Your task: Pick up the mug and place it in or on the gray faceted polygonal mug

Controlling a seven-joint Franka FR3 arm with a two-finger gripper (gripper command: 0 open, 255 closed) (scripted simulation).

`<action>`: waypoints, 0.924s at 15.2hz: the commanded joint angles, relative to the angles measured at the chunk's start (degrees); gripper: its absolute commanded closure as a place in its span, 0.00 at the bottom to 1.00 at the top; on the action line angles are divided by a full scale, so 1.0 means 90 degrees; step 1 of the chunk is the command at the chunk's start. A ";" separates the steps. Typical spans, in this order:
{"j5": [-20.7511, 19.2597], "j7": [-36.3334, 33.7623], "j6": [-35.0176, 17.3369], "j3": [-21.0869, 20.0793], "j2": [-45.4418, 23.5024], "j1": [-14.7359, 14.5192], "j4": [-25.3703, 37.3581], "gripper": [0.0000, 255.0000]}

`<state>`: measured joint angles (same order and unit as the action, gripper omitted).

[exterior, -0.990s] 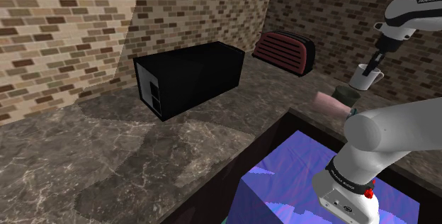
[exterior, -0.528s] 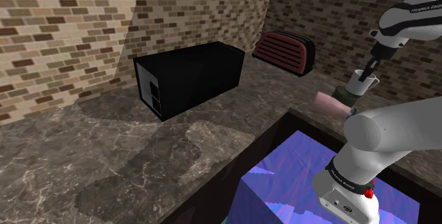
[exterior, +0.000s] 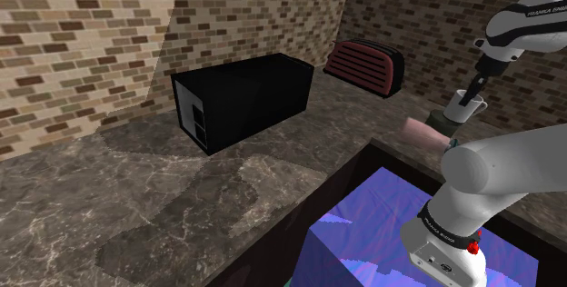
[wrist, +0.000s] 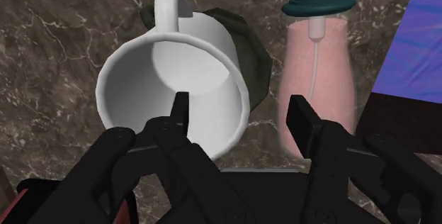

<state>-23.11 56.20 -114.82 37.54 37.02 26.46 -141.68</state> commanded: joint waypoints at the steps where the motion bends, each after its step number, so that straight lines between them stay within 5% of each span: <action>1: 0.0000 0.0000 0.0001 0.0000 -0.0001 0.0000 0.0000 0.00; 4: -0.0001 0.0000 -0.0001 0.0001 0.0001 0.0001 -0.0004 0.00; 8: 0.0161 0.0024 0.0854 -0.0316 0.0221 0.0002 0.0617 0.00; 14: 0.0161 0.0024 0.0854 -0.0317 0.0221 0.0003 0.0617 0.00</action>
<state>-21.66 56.40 -107.17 34.70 39.01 26.49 -136.15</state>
